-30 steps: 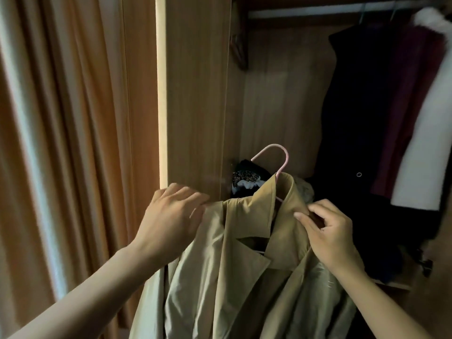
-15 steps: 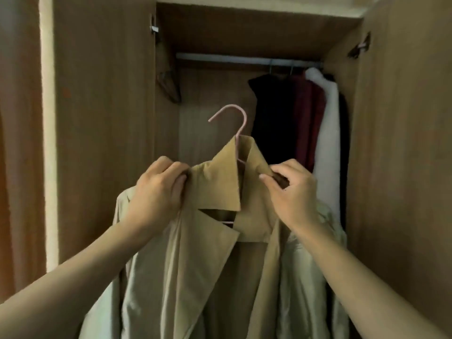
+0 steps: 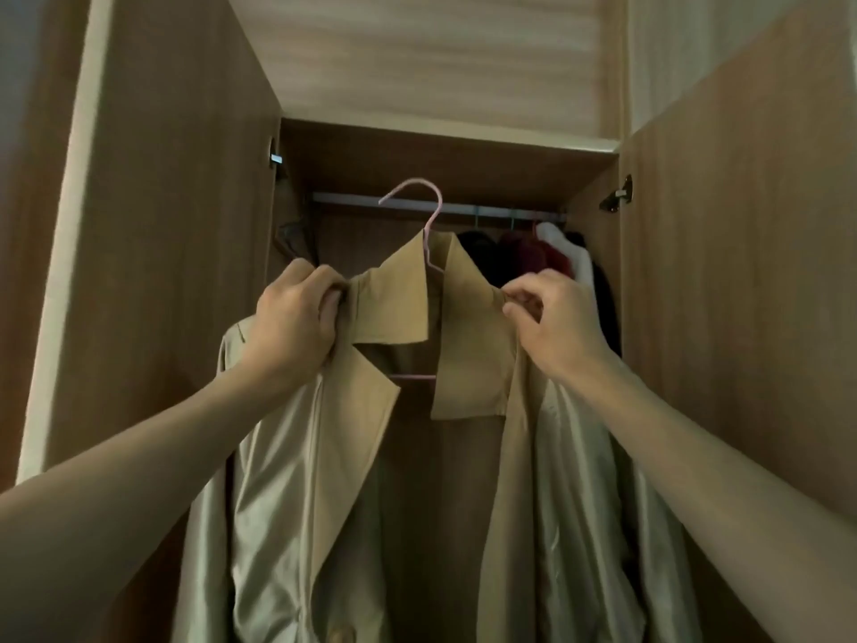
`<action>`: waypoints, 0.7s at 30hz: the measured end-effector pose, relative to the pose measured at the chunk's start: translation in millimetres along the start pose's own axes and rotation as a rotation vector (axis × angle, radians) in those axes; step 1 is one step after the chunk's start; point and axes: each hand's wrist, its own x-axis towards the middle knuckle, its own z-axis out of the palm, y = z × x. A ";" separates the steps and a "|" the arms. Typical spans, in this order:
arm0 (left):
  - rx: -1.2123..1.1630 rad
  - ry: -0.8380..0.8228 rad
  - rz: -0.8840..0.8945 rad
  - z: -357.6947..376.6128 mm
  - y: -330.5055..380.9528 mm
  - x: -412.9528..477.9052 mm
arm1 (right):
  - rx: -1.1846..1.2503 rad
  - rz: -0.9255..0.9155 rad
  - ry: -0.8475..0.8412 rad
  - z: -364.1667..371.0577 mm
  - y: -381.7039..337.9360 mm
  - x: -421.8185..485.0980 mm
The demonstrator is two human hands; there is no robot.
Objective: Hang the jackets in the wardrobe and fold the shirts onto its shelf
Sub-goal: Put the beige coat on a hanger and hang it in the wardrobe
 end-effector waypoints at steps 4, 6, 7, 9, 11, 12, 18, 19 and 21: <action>-0.032 -0.018 0.012 0.1 4.8 -3.3 | 0.022 0.021 0.079 8.6 6.8 -4.2; -0.031 -0.059 0.005 3.5 2.2 -5.8 | 0.022 0.031 0.087 15.1 8.4 -9.0; -0.023 -0.075 0.009 6.2 0.2 -6.8 | 0.026 0.038 0.077 18.5 9.6 -11.3; 0.000 -0.093 0.023 12.9 -3.3 -8.6 | 0.050 0.042 0.046 25.4 14.9 -15.3; 0.020 -0.108 0.030 19.6 -5.9 -7.0 | 0.076 0.026 0.039 32.5 23.7 -15.3; 0.029 -0.106 0.033 23.1 -6.4 -4.4 | 0.083 0.011 0.045 35.8 28.8 -13.6; 0.139 -0.078 0.110 49.8 -9.6 28.4 | 0.068 -0.076 0.144 55.3 61.9 13.2; 0.163 -0.077 0.123 55.1 -10.4 35.0 | 0.064 -0.086 0.165 59.4 68.4 18.2; 0.198 -0.073 0.130 67.4 -11.9 47.5 | 0.075 -0.094 0.191 67.5 81.7 28.2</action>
